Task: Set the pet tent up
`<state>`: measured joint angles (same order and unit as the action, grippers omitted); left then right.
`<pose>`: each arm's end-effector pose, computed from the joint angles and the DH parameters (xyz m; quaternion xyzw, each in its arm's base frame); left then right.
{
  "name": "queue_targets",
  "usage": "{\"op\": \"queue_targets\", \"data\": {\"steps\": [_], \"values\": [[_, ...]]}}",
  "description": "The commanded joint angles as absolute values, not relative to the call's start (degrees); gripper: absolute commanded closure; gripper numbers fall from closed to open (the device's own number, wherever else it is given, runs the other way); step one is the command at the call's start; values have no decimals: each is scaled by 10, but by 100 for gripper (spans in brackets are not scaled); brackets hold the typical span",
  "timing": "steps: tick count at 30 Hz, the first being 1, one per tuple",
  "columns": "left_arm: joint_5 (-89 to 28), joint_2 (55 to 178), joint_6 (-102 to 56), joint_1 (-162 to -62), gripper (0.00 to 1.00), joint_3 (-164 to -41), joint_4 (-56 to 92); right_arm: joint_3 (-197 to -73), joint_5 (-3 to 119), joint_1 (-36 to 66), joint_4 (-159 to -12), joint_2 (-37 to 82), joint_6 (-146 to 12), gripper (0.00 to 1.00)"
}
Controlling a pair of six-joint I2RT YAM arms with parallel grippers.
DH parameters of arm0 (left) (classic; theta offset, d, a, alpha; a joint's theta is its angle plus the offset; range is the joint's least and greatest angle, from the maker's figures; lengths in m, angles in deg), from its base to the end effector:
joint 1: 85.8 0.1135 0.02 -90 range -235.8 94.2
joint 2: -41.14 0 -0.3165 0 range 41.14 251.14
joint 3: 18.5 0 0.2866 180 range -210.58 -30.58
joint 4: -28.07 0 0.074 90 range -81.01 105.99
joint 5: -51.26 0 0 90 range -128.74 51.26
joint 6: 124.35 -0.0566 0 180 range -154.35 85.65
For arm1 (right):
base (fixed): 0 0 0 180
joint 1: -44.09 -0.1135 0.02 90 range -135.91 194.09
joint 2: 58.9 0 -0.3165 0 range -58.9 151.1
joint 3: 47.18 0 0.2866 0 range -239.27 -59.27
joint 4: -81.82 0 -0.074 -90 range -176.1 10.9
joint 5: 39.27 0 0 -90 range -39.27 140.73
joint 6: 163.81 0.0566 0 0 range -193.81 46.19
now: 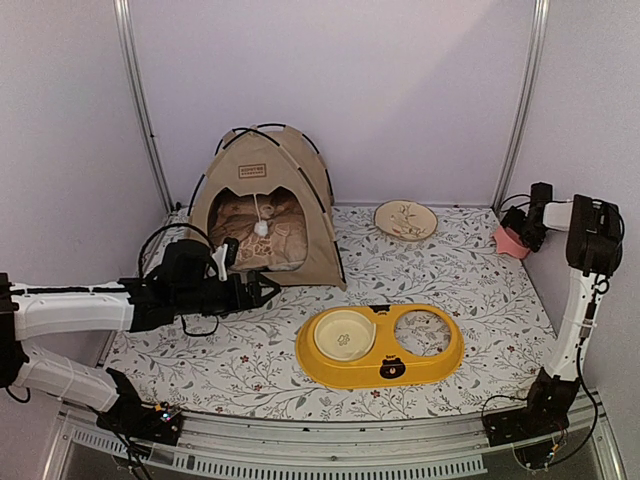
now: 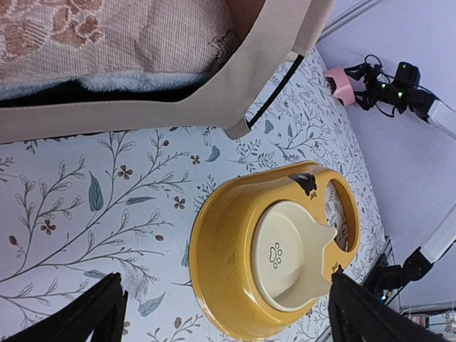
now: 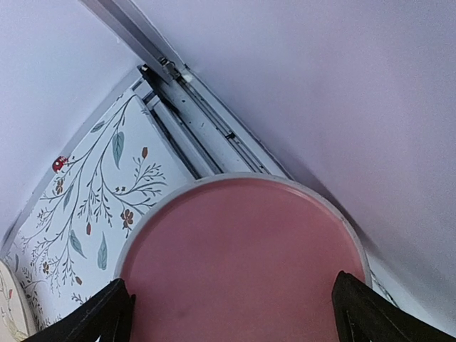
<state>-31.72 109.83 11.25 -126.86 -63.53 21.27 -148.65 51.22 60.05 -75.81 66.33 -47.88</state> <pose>0.2064 -0.1889 0.2274 -0.0039 0.8669 -0.3787 0.3240 0.5341 -0.1522 0.1624 0.3301 0.8669 0.0364 0.3718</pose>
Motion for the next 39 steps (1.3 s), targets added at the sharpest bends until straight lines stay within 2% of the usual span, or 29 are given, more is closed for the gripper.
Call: {"op": "queue_targets", "data": {"steps": [1, 6, 8, 9, 16, 26, 32, 39], "values": [[-309, 1113, 106, -1260, 1, -657, 222, -1527, 583, 545, -670, 709, -509, 2], [-309, 1115, 106, -1260, 0, -667, 218, -1535, 618, 476, -636, 721, -501, 7], [-311, 1112, 106, -1260, 1, -667, 216, -1544, 600, 449, -609, 726, -505, 0], [-312, 1111, 106, -1260, 1, -667, 215, -1545, 577, 439, -598, 723, -509, 1], [-315, 1108, 107, -1259, 1, -667, 216, -1445, 603, 416, -622, 654, -515, 6], [-317, 1110, 106, -1260, 1, -670, 217, -1336, 550, 399, -633, 512, -543, 7], [-313, 1109, 109, -1260, 1, -677, 211, -1434, 538, 429, -630, 539, -559, 9], [-320, 1083, 121, -1262, 1, -671, 198, -1576, 539, 478, -611, 648, -562, 10]]}}
